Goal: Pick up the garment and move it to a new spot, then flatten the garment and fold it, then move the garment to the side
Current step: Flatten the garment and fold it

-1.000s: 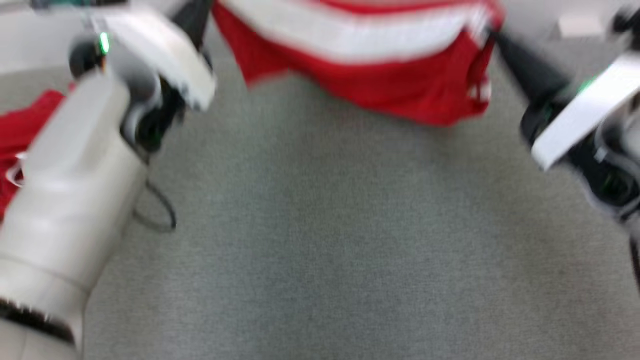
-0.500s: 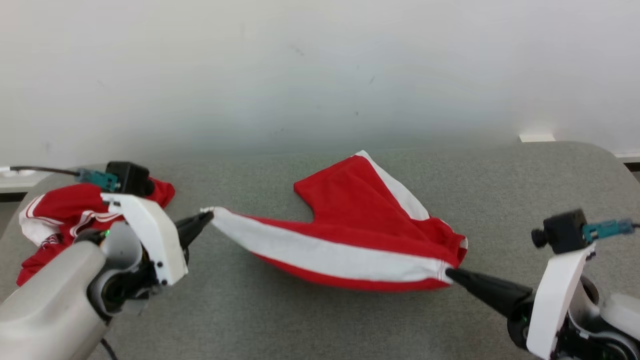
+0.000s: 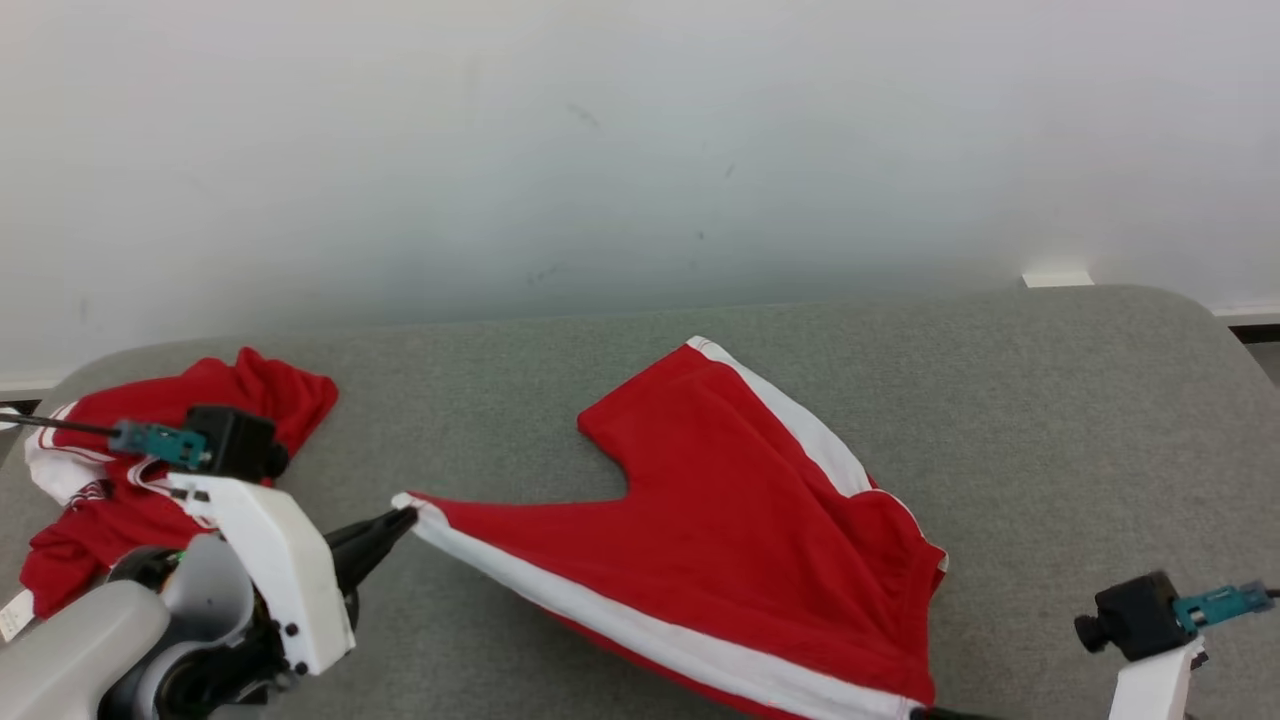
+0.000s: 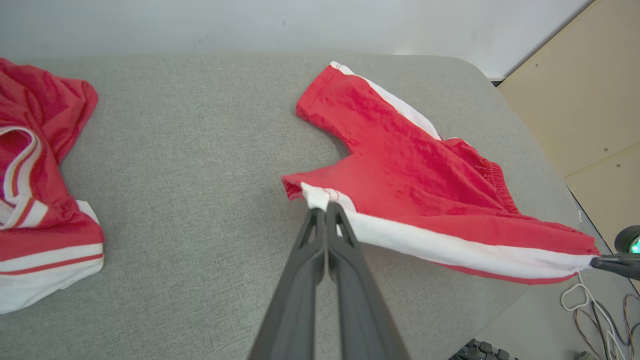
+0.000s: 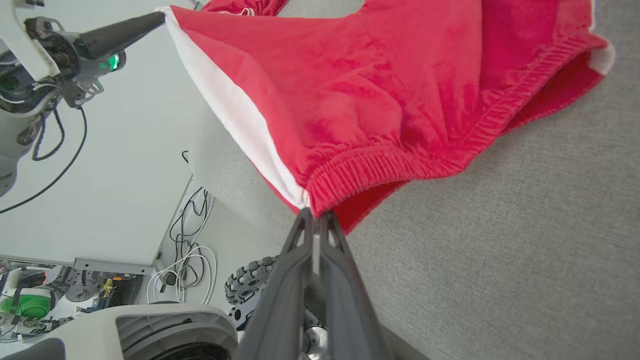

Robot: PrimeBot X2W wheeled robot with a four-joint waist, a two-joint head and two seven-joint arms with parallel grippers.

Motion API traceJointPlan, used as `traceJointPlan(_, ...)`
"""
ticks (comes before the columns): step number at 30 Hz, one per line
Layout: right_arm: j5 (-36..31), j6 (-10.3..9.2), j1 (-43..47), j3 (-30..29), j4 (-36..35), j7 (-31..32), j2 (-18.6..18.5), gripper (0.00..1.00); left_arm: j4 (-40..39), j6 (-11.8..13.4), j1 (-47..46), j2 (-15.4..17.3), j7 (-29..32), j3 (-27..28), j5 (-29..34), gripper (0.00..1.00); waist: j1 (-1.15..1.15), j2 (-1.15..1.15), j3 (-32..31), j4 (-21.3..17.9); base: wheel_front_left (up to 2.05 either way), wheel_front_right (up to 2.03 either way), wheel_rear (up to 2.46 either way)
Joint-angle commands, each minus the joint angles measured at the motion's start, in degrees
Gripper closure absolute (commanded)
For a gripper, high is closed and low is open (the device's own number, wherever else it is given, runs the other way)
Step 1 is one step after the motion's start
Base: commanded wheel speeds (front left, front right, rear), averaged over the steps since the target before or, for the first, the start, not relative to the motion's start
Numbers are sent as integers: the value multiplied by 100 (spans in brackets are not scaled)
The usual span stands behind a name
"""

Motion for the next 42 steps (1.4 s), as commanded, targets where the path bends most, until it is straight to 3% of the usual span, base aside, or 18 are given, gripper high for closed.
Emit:
traceJointPlan(1, 37, -13, 42, -94, -13, -110, 51, 100, -43, 41, -5, 18, -55, 63, -61, 100, 1, -1, 55, -64, 0, 0, 0)
traceJointPlan(7, 232, -13, -126, -537, 248, -581, 370, 100, 250, -33, -556, -250, -106, 223, 66, 100, 1, -1, 499, -324, 0, 0, 0)
traceJointPlan(13, 398, -12, -160, -1088, 547, -1115, 768, 100, 1072, -208, -1610, -756, -80, 270, 445, 100, 1, -1, 1244, -554, 0, 0, 0)
traceJointPlan(24, 530, -12, 187, -1974, 395, -1666, 1471, 100, 2882, -775, -3049, -1678, -204, 206, 838, 100, 1, -1, 2160, -1070, 0, 0, 0)
traceJointPlan(33, 306, -12, 263, -2400, 603, -1456, 2022, 100, 4137, -1236, -3951, -2172, -99, -55, 1148, 100, 1, -1, 2690, -1544, 0, 0, 0)
traceJointPlan(42, 106, -11, 240, -2537, 883, -1079, 2485, 100, 5024, -1468, -4423, -2448, -178, -191, 1266, 100, 1, -1, 2972, -1843, 0, 0, 0)
